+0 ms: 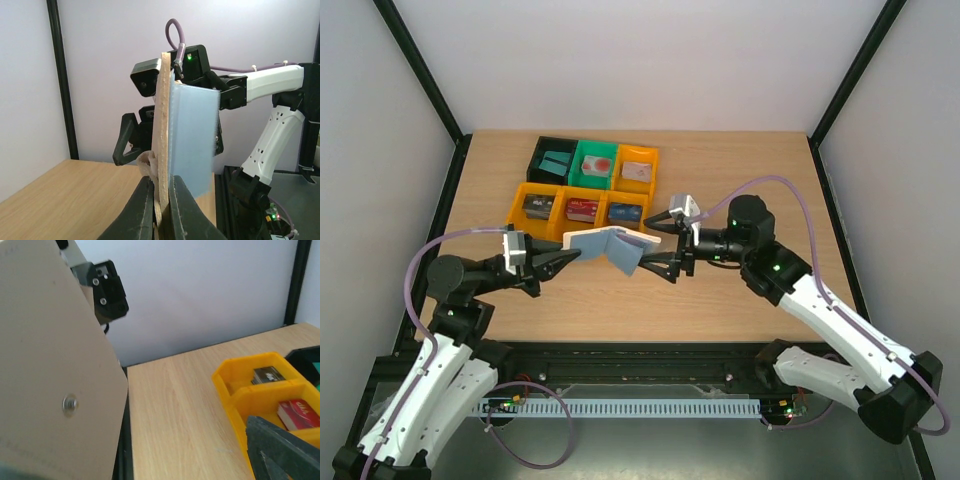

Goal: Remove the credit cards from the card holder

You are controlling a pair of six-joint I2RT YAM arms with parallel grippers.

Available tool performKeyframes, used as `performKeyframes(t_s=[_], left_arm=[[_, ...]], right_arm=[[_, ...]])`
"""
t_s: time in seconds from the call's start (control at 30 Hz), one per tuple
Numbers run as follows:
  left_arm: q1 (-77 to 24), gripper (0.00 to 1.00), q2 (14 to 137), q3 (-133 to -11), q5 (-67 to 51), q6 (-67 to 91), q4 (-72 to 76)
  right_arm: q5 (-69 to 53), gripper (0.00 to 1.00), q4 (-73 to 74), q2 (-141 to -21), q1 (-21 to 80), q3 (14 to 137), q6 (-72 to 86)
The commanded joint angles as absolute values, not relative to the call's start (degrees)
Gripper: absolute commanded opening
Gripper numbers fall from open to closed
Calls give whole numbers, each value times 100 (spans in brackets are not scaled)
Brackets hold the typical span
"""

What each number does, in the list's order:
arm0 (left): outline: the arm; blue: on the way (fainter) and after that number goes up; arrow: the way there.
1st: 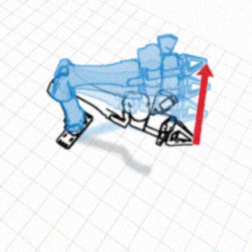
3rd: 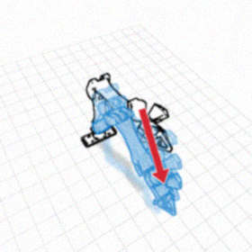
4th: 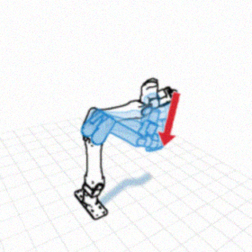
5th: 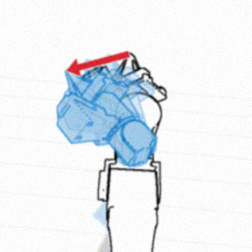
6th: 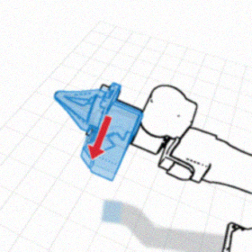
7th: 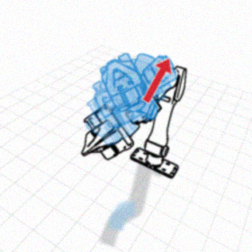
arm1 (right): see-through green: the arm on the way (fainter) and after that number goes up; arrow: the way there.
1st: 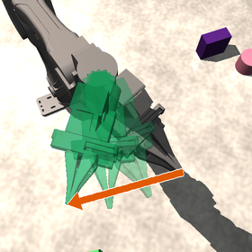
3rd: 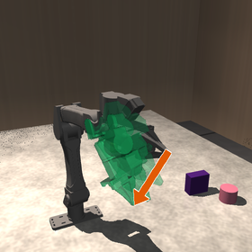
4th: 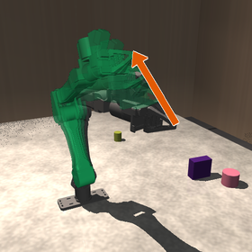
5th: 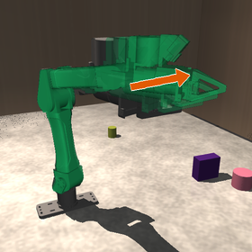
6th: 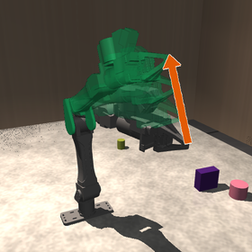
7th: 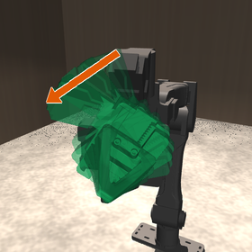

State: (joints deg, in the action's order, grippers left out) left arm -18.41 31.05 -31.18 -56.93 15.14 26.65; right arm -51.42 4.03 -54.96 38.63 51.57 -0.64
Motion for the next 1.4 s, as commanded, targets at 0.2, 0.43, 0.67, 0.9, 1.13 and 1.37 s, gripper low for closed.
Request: performKeyframes(t_s=[0.2,0.43,0.67,0.9,1.13,1.37], left_arm=[[-2048,2,3223,-2882,-5063,2235,3345],[-2246,2,3299,-2728,-4871,2609,3482],[-2323,2,3346,-2595,-4735,2817,3652],[-2453,2,3384,-2580,-4807,2810,3779],[-2487,2,3380,-2544,-4810,2826,3841],[-2526,2,3436,-2533,-4764,2786,3832]], right_arm=[[-5415,93,-1437,-5962,4364,5123,1249],[-4381,91,-1876,-6238,4701,5133,1507],[-4018,83,-2227,-6562,4796,5175,1862],[-3875,81,-2095,-6828,4834,5292,1957],[-3974,78,-2076,-6748,4834,5271,1879],[-4152,66,-2067,-6810,4834,5288,2018]])
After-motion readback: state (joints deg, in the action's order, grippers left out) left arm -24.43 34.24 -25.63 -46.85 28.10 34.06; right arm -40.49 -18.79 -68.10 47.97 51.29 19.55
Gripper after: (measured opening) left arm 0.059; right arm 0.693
